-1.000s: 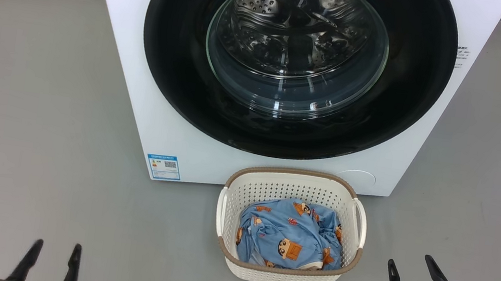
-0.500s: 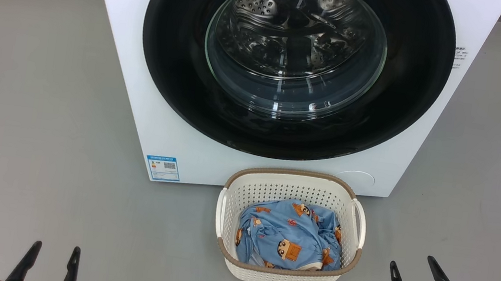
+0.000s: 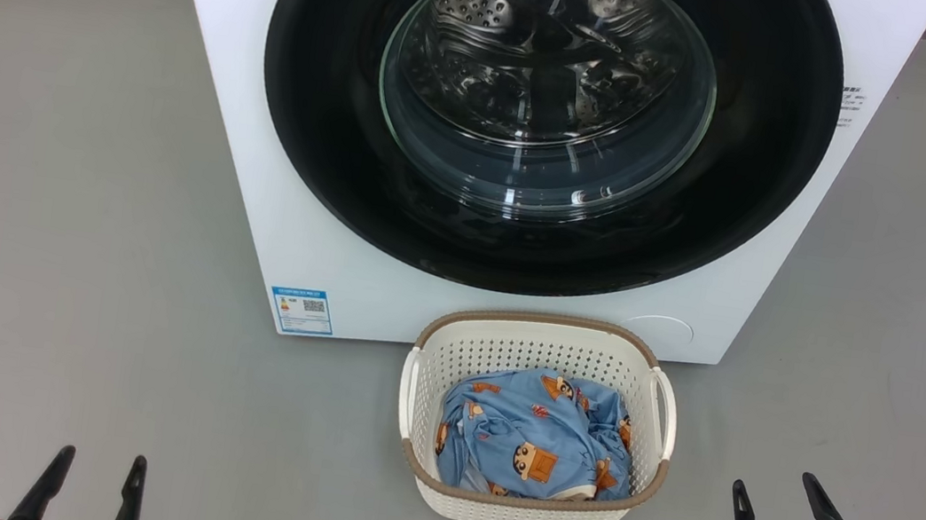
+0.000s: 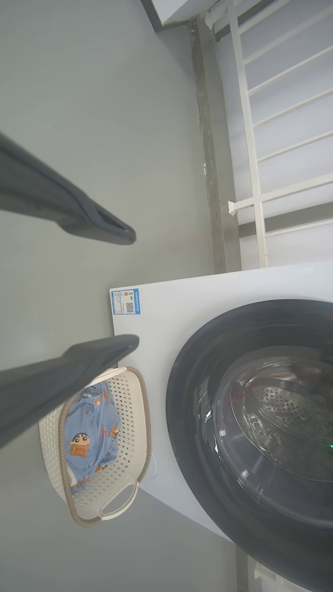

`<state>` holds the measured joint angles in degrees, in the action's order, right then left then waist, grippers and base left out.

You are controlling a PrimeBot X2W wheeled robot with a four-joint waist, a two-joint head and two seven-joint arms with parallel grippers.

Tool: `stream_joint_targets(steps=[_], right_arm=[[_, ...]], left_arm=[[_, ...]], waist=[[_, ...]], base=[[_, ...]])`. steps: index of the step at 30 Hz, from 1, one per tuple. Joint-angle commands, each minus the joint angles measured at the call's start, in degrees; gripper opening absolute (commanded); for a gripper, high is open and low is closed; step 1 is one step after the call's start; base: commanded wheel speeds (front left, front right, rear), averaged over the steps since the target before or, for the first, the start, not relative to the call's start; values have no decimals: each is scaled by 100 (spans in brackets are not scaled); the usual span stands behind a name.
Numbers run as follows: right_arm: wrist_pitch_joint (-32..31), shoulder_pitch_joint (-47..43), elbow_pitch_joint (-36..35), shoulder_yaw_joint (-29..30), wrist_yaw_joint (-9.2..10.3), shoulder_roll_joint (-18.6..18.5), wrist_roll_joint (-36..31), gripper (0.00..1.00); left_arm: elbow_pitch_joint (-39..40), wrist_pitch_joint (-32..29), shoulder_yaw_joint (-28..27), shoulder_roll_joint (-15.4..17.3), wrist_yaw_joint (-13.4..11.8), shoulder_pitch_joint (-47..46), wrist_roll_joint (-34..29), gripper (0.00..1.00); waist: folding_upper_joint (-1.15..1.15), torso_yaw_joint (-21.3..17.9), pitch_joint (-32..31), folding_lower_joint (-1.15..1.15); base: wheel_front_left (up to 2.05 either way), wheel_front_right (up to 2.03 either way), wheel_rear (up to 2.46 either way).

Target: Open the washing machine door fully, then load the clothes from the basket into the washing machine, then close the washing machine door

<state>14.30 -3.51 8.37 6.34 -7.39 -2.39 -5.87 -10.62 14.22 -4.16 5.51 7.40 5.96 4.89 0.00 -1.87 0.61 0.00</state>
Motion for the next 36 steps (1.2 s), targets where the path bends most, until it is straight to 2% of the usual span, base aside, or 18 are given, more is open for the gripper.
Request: stream_joint_targets(steps=[1,16,36], right_arm=[[70,122,-154,-132,-10,-49,67,100],[70,103,-153,-162,-10,-49,111,100],[70,138,-110,-196,-10,-49,154,100]], left_arm=[[148,78,-215,89,9,-102,71,100],[128,78,-238,75,9,-117,80,100],[142,78,-329,51,9,-147,64,100]], waist=[[0,-5,3,0],[0,-21,32,0],[0,-85,75,0]], base=[[0,0,0],[21,21,-42],[106,106,-211]])
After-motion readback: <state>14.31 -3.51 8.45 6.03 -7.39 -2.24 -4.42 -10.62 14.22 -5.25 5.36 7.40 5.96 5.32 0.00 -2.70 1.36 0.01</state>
